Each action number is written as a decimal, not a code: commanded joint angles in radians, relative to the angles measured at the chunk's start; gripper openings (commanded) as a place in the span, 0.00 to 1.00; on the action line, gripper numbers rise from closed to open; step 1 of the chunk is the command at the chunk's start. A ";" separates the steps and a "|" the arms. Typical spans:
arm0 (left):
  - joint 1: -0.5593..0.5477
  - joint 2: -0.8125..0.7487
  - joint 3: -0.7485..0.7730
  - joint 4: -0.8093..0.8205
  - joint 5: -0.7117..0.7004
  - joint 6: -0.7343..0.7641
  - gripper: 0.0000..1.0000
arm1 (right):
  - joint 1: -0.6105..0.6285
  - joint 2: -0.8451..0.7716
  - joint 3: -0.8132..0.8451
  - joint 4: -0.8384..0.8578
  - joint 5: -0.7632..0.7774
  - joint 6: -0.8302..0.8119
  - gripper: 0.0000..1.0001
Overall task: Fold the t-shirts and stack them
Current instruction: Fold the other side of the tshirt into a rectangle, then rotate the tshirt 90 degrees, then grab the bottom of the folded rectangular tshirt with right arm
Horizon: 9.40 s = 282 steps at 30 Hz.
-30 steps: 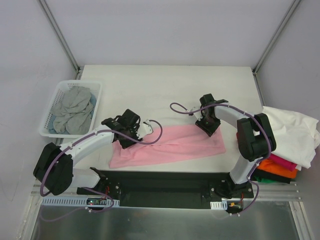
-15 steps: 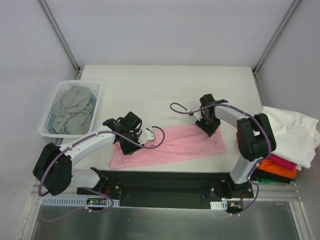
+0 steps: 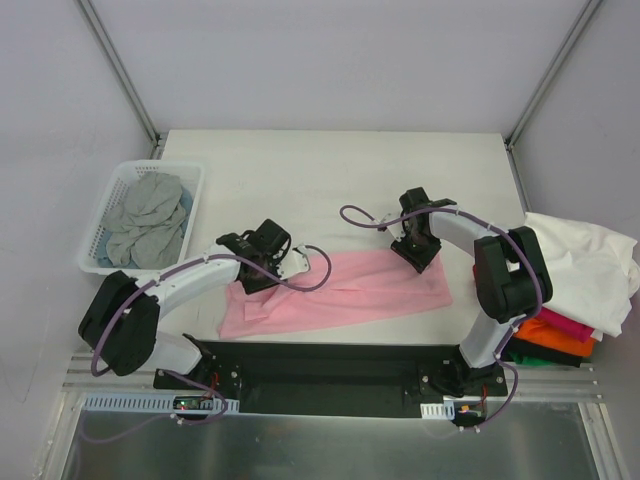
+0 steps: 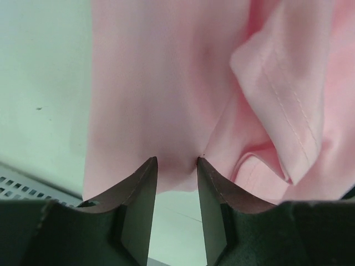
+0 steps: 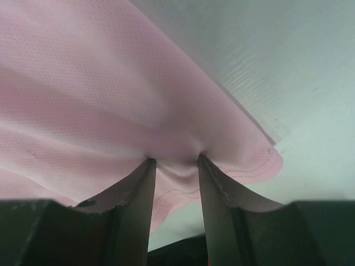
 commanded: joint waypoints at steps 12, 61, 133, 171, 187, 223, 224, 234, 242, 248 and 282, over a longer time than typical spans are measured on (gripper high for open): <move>0.094 0.182 0.094 0.143 -0.138 0.092 0.33 | -0.003 0.010 0.011 -0.019 0.075 0.007 0.40; 0.071 0.168 0.002 0.051 0.104 -0.075 0.44 | -0.021 0.067 0.117 0.026 0.146 0.014 0.46; 0.281 0.914 1.002 0.086 -0.228 0.099 0.99 | 0.062 -0.082 -0.089 0.225 0.262 -0.111 0.96; 0.233 1.257 1.499 0.225 -0.238 0.285 0.99 | 0.410 -0.093 -0.110 0.193 0.276 -0.048 0.96; 0.206 1.303 1.476 0.379 -0.224 0.392 0.99 | 0.523 -0.063 -0.078 0.167 0.273 -0.055 0.96; 0.121 1.417 1.522 0.873 -0.047 0.642 0.99 | 0.806 0.145 0.229 0.112 0.192 -0.058 0.96; 0.123 1.417 1.522 0.874 -0.044 0.639 0.99 | 0.810 0.151 0.236 0.113 0.189 -0.059 0.96; 0.121 1.406 1.539 0.925 -0.067 0.595 0.99 | 0.827 0.176 0.292 0.132 0.200 -0.071 0.96; 0.118 1.305 1.512 0.927 -0.153 0.537 0.99 | 0.846 0.118 0.281 0.118 0.311 -0.048 0.96; 0.123 1.158 1.345 0.994 -0.208 0.599 0.99 | 0.881 0.047 0.273 0.081 0.402 -0.029 0.96; 0.138 0.966 1.347 0.528 -0.127 0.164 0.99 | 0.677 -0.323 0.077 0.182 0.637 0.007 0.96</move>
